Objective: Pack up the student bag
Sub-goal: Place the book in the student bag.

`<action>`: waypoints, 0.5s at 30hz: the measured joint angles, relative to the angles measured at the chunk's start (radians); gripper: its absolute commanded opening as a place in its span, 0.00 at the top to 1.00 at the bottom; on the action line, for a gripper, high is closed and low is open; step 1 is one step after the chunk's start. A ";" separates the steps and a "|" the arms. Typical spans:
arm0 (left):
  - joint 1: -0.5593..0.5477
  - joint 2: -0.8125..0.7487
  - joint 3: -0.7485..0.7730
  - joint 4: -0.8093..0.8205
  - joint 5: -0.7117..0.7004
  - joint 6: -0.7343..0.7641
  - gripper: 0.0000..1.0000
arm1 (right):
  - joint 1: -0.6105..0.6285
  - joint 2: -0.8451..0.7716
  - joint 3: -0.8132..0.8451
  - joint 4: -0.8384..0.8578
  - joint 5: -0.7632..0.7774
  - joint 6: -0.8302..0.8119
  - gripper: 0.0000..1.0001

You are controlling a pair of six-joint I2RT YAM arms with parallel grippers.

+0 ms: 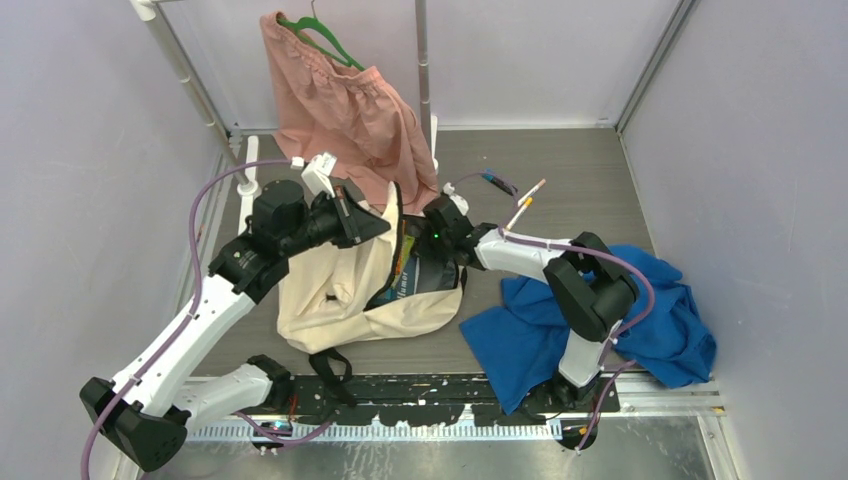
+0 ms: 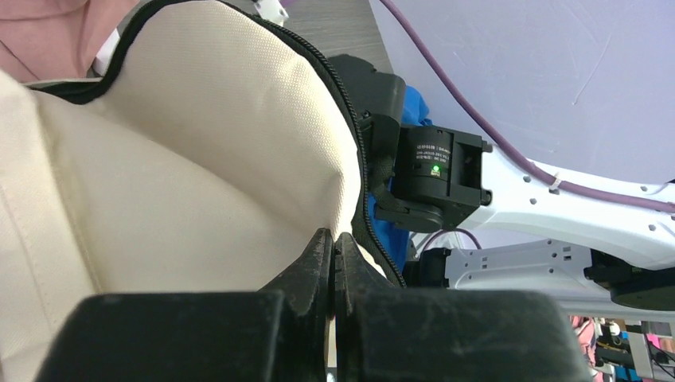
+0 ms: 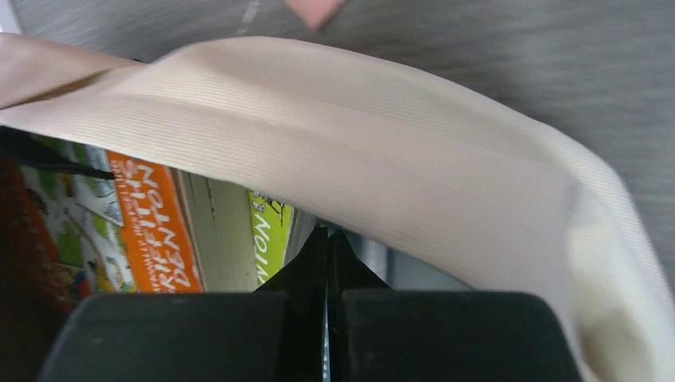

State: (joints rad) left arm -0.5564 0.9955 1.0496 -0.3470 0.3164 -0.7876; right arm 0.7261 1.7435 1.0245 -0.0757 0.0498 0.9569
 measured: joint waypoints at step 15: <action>0.001 0.040 -0.040 0.056 0.080 -0.018 0.43 | 0.004 -0.150 -0.002 -0.074 0.002 -0.101 0.66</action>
State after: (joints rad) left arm -0.5552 1.0351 1.0092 -0.2913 0.3965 -0.8055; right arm 0.7303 1.5936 1.0225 -0.1497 0.0517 0.8562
